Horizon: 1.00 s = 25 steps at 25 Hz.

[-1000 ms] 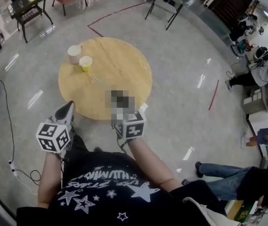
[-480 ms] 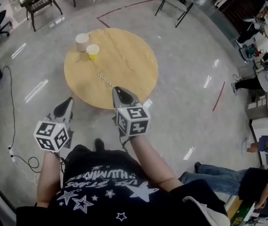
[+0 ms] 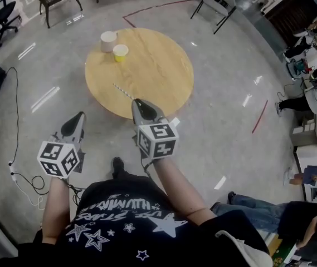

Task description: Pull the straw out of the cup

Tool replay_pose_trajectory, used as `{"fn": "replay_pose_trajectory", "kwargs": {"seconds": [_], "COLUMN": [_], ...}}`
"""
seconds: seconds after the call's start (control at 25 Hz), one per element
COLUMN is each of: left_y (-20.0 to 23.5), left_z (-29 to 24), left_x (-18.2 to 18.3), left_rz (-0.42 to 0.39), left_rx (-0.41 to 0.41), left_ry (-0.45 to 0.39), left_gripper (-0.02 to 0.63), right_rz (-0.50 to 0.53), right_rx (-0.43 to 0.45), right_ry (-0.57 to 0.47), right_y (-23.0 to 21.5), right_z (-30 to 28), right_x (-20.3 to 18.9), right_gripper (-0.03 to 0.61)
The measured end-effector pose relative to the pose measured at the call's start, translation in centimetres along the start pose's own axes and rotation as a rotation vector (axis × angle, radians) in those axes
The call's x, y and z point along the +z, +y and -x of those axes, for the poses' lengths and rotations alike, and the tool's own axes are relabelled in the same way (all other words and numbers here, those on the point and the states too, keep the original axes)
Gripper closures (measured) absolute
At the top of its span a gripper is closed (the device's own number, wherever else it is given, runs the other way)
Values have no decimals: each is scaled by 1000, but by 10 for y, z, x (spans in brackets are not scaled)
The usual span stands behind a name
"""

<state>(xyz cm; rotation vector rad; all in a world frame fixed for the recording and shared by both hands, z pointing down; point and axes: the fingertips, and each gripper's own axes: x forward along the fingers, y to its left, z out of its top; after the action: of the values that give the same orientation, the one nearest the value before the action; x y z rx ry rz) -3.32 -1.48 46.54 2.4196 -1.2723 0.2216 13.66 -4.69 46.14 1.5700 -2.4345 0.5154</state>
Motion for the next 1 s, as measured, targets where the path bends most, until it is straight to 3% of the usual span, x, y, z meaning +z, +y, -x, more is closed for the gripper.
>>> {"fn": "replay_pose_trajectory", "kwargs": {"seconds": [0.48, 1.0], "left_y": [-5, -38], "left_z": [76, 121], "left_x": [-21, -43], "left_rz": [38, 33], "left_rx": [8, -7], "left_ry": [-12, -38], "left_gripper": [607, 607], "right_rz": [5, 42], "right_rx": [-6, -24], "right_ry": [0, -7], "right_y": [60, 82], "right_z": [52, 109], "right_x": [-22, -48], "right_gripper": [557, 558]}}
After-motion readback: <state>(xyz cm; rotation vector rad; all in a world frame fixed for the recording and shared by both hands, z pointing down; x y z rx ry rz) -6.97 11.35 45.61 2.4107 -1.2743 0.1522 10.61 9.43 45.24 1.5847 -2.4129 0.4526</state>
